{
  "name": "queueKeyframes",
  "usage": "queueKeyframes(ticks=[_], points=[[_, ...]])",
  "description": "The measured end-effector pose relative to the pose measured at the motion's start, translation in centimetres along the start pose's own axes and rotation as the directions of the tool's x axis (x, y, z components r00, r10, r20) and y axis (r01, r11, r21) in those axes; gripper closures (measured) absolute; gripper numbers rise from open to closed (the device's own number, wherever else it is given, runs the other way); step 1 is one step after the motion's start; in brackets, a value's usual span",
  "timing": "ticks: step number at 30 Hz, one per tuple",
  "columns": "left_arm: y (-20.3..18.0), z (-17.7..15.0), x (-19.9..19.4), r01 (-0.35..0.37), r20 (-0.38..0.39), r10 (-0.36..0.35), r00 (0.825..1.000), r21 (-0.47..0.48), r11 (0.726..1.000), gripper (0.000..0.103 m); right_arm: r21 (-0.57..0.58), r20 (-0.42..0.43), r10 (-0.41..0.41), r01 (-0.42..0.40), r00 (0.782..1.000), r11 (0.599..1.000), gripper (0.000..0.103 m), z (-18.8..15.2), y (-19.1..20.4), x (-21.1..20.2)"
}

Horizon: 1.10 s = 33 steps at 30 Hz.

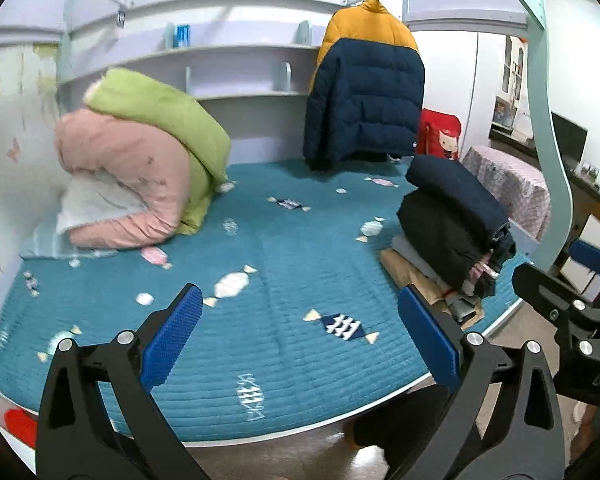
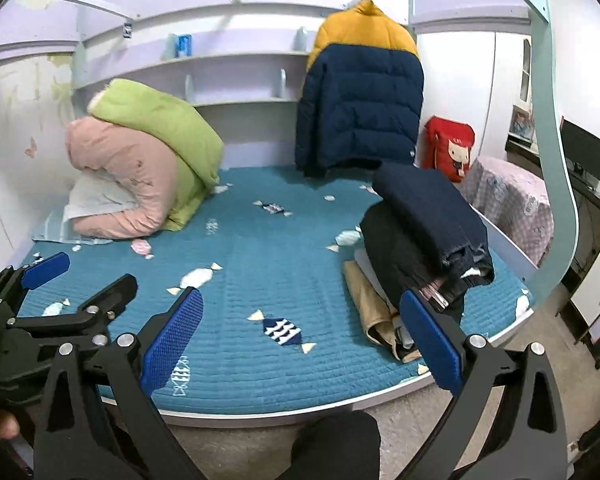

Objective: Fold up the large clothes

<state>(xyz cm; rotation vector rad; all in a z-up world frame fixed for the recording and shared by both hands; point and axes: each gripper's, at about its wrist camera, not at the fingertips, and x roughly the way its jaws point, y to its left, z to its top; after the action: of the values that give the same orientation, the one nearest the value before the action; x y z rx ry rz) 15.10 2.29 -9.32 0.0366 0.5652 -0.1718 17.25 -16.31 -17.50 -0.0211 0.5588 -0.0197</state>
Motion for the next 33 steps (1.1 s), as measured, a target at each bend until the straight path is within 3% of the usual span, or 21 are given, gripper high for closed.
queueKeyframes(ticks=[4,15,21,27,33], points=[[-0.2,0.1,-2.6,-0.08,0.057,0.077,0.995,0.039,0.996,0.005,-0.008,0.046,0.034,-0.034,0.998,0.999,0.007,0.3,1.0,-2.0],[2.4,0.6,-8.6,-0.088,0.124,0.096,0.988,-0.067,0.994,0.005,-0.062,0.154,0.088,-0.079,0.984,0.995,0.007,0.8,3.5,-6.6],[3.2,1.3,-11.3,-0.143,0.173,0.155,0.973,-0.077,0.987,0.005,-0.076,0.185,0.135,-0.123,0.974,0.99,0.007,1.3,4.1,-7.8],[3.4,1.7,-13.2,-0.232,0.226,0.243,0.943,-0.075,0.97,0.005,-0.083,0.211,0.158,-0.143,0.965,0.986,0.007,1.8,4.7,-8.6],[3.9,2.0,-14.8,-0.22,0.249,0.236,0.939,-0.089,0.971,0.005,-0.085,0.242,0.17,-0.154,0.955,0.984,0.007,2.1,4.9,-9.9]])
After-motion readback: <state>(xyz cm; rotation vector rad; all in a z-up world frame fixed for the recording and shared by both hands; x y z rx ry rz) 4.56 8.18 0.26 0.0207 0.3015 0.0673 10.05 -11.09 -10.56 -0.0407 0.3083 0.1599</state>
